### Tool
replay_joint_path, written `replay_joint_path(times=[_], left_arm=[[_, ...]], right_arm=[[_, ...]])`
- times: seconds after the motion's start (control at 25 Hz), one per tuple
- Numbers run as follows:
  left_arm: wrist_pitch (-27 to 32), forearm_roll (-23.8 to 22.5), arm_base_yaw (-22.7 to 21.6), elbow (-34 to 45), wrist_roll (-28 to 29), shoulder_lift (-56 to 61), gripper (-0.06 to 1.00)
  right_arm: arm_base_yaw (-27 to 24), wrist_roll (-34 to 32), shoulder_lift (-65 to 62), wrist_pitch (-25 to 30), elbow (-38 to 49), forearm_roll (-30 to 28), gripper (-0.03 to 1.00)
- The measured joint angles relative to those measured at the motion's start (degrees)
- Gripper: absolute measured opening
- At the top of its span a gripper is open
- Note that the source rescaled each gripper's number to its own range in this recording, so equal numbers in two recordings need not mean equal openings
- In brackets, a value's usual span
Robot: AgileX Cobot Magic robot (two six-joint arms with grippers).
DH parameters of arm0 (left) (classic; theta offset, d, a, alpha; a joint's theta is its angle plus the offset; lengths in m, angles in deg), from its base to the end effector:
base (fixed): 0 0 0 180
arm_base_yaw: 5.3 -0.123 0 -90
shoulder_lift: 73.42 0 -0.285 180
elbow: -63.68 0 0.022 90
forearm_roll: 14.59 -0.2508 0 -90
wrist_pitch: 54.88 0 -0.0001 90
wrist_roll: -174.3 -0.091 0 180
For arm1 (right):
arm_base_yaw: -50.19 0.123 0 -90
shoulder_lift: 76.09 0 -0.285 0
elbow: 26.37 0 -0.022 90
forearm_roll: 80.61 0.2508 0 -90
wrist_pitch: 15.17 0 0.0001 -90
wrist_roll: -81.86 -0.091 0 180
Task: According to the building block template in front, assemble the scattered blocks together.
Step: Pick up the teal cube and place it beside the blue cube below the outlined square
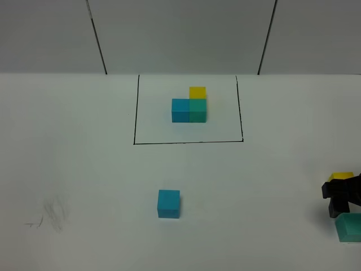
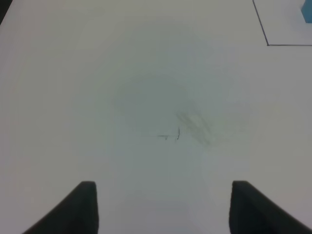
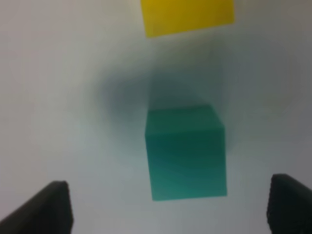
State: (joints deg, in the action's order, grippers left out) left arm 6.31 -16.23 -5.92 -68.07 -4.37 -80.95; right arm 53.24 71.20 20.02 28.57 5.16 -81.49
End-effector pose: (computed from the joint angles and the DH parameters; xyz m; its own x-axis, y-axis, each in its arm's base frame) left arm -0.0065 0.0022 0.2782 -0.4530 -0.0143 -0.8914 -0.0374 0.9993 0.0030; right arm 0.2556 0.0127 0.1807 -0.9812 0.1220 -0.1495 0.1210 0.9925 0.0158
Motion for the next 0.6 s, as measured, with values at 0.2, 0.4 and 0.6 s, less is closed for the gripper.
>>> replay_joint_path(times=[0.2,0.4,0.6], left_arm=[[0.00,0.00,0.00,0.00,0.00,0.00,0.38],[0.00,0.00,0.00,0.00,0.00,0.00,0.38],[0.00,0.00,0.00,0.00,0.04,0.00,0.38]], right_arm=[[0.00,0.00,3.22,-3.86,1.28,0.00,0.76],[-0.06,-0.45,6.11,-8.96,4.49,0.09,0.76],[-0.47,-0.57,8.01,-12.11,5.53,0.12,0.75]])
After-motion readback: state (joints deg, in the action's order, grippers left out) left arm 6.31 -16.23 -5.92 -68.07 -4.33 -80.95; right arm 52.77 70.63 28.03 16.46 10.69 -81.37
